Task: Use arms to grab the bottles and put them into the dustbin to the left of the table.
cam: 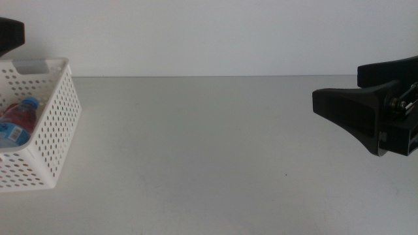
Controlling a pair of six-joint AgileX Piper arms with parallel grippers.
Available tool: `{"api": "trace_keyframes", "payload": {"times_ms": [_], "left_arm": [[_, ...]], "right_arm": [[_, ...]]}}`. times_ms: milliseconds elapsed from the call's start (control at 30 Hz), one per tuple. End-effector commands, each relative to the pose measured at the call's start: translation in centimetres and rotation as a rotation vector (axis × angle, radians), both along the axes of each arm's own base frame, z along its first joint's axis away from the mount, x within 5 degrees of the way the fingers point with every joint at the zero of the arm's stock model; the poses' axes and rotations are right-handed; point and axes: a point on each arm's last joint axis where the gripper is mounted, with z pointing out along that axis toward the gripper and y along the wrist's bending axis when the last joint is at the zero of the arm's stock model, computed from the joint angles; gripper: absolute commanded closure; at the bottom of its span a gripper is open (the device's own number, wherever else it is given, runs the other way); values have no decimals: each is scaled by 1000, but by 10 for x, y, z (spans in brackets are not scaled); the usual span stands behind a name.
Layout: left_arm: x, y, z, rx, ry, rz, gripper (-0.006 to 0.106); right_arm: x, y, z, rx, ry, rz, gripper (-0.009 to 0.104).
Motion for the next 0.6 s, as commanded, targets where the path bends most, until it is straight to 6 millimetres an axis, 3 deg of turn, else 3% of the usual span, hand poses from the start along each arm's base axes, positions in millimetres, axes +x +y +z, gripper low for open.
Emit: {"api": "trace_keyframes", "payload": {"times_ms": [0, 200, 367, 567], "left_arm": [[-1, -1, 14, -28, -93, 2, 8], [1, -1, 14, -28, -93, 2, 8], [-14, 1, 23, -76, -236, 11, 8], [-20, 7, -11, -112, -448, 70, 8]], "right_arm": [[2, -1, 12, 51, -89, -24, 10], [16, -23, 10, 91, -298, -211, 10], [13, -54, 2, 108, -430, -396, 10], [-8, -72, -40, 71, -393, -472, 10]]}}
